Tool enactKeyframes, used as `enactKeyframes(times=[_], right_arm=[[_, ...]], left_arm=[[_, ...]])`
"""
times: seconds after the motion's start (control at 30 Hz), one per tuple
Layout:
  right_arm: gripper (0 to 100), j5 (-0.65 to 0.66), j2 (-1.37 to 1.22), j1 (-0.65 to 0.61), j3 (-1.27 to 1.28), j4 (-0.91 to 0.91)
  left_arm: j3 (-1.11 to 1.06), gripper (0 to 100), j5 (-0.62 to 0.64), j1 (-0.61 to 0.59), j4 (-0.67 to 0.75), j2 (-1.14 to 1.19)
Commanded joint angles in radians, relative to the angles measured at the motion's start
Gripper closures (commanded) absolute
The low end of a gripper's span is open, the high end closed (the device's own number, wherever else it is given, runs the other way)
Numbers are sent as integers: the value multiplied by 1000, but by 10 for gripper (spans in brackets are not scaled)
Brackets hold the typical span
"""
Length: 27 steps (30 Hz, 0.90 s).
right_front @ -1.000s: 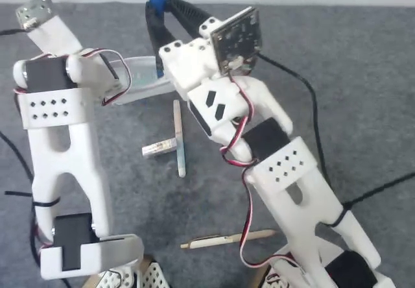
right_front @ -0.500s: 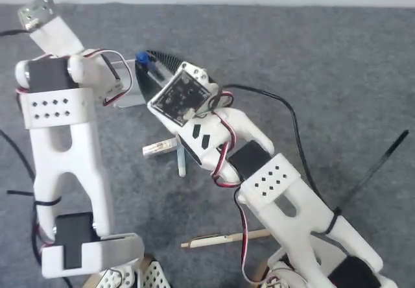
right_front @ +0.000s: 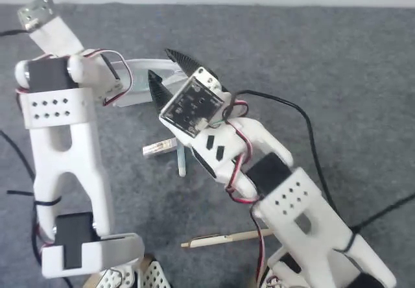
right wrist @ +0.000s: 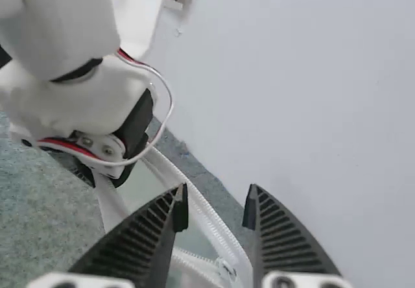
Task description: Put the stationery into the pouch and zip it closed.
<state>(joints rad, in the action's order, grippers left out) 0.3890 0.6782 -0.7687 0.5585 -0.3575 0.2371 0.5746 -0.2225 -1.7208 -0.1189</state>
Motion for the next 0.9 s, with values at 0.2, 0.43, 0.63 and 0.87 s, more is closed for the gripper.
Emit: enactKeyframes(times=[0.2,0.43,0.63,0.87], right_arm=[[868,-126,102,-12,-14,-173],[868,-212,101,-12,-14,-311],[864,-301,91,-12,-14,-429],[864,-365,67,-10,-12,-483]], left_arm=[[31,988,12,-31,-5,-9],[33,988,17,-153,11,-14],[64,988,77,-273,11,-12],[73,988,126,-362,11,-15]])
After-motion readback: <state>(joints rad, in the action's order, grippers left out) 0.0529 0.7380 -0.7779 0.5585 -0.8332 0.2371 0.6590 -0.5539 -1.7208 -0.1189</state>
